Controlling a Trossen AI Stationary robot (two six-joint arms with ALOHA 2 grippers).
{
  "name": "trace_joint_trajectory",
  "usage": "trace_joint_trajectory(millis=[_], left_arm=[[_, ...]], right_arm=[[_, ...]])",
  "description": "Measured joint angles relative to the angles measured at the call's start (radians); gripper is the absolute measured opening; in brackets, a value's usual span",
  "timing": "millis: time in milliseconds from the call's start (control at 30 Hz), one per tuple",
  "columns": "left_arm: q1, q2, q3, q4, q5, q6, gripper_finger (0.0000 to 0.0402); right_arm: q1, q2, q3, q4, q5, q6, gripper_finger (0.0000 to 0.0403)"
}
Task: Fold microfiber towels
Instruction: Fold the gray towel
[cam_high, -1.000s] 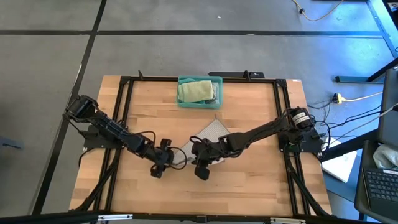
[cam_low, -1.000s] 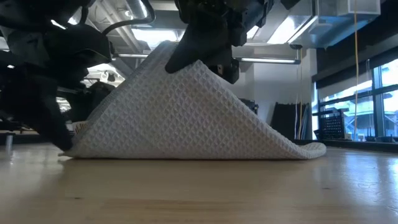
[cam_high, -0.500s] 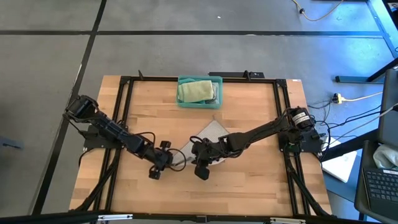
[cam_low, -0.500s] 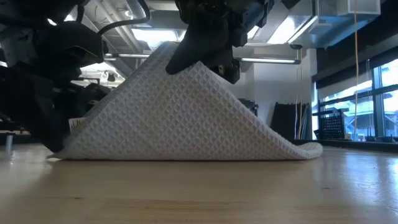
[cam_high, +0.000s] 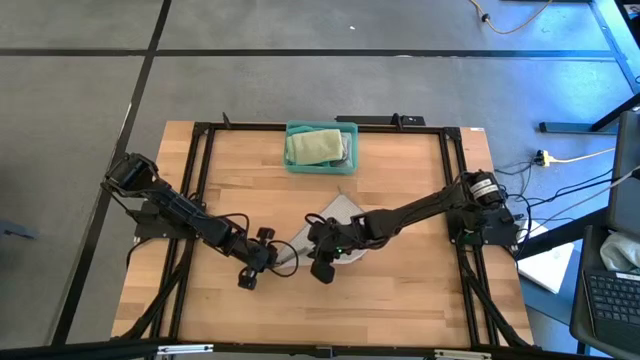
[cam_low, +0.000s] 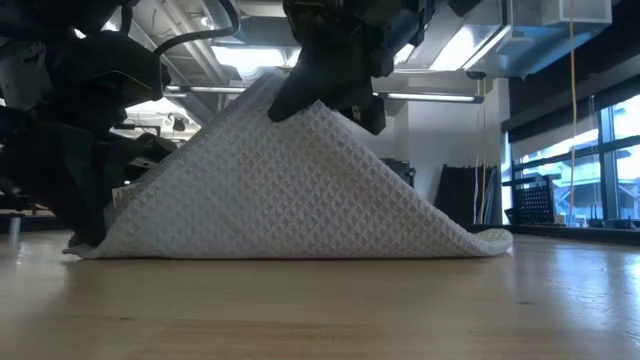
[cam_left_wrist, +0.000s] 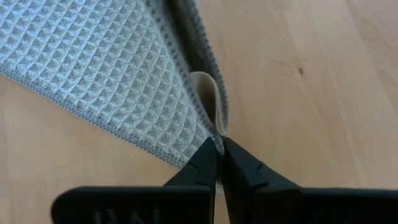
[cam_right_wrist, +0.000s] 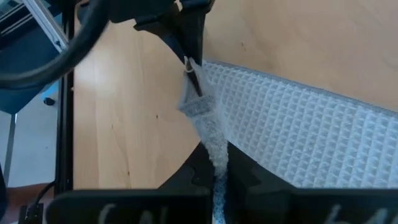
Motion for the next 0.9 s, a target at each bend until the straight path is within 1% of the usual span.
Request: trace_joint_trajectory(millis=[100, 267, 433, 467, 600, 800, 900], left_arm=[[0.000, 0.000, 0.001, 0.000, 0.011, 0.000, 0.0002], [0.002, -0.019, 0.008, -0.013, 0.002, 0.000, 0.0001], [0.034, -0.050, 0.057, -0.076, 0.001, 0.015, 0.0001], [0.046, -0.055, 0.073, -0.091, 0.000, 0.027, 0.0001], [0.100, -0.060, 0.151, -0.126, -0.006, 0.106, 0.0000], [0.199, -0.060, 0.255, -0.114, -0.014, 0.286, 0.0000], [0.265, -0.045, 0.286, -0.109, -0.011, 0.380, 0.0000]], right_arm=[[0.000, -0.017, 0.000, -0.012, 0.000, 0.000, 0.0011], [0.000, -0.074, 0.000, -0.101, 0.000, 0.021, 0.0007], [0.025, -0.109, 0.000, -0.193, 0.000, 0.031, 0.0008], [0.032, -0.112, 0.000, -0.192, -0.014, 0.035, 0.0009], [0.063, -0.112, 0.000, -0.205, -0.063, 0.081, 0.0009], [0.116, -0.114, 0.000, -0.288, -0.054, 0.151, 0.0009], [0.139, -0.116, 0.000, -0.354, -0.024, 0.195, 0.0009]])
